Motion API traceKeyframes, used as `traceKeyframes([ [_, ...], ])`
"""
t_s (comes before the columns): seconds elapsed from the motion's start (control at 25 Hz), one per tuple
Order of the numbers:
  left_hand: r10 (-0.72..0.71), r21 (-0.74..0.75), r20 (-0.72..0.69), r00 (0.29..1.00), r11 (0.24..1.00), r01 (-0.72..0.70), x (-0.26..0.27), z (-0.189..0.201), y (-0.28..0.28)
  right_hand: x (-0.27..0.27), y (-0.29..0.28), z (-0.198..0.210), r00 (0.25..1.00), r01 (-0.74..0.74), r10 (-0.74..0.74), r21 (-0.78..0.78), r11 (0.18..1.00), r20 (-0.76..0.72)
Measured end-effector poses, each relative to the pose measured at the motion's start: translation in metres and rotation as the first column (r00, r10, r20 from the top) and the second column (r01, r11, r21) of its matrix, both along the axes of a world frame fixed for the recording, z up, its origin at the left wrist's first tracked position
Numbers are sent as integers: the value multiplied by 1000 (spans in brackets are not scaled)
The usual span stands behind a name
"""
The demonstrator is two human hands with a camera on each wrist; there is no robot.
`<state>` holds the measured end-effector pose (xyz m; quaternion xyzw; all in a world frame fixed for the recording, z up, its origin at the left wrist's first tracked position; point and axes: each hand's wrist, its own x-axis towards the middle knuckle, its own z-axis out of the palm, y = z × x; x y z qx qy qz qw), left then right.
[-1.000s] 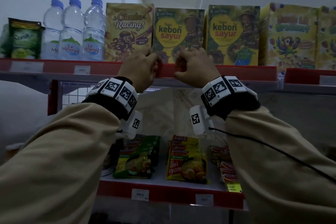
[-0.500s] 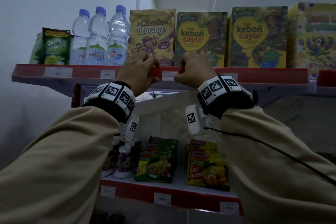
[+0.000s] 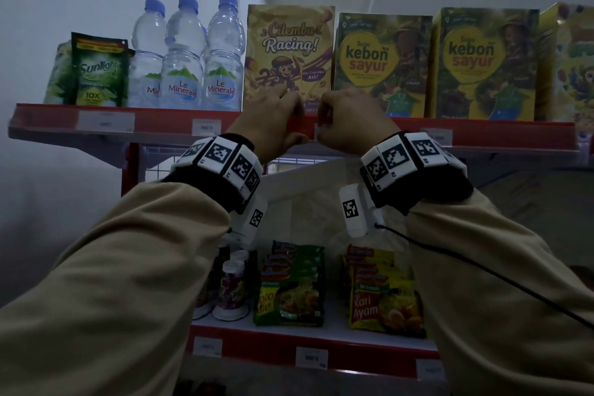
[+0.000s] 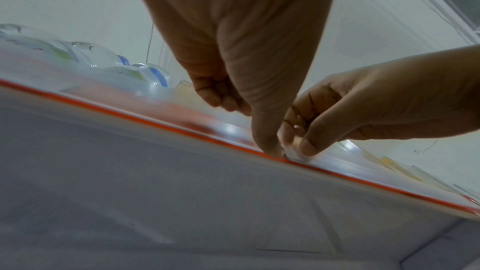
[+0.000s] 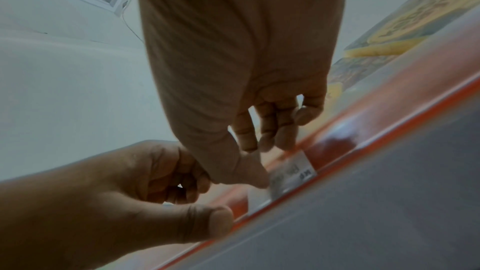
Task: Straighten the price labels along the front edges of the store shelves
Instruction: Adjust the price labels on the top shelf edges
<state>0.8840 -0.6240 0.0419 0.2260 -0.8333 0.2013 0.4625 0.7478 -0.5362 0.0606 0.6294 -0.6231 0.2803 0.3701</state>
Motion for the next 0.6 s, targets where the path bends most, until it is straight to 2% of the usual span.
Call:
traceKeyframes([
  [0.32,-59,-23,-31,998,998,59,1,-4,-8,5,5,4,997,63,-62,37,997,-39],
  [0.52,-78,-26,-47,996,997,77,0,-5,-11,9,8,2,988,127,-131,-56,990,-78],
  [0.6,-77,-31,-53,996,997,75,-1,-7,-11,11,9,3,987,144,-146,-37,989,-70],
])
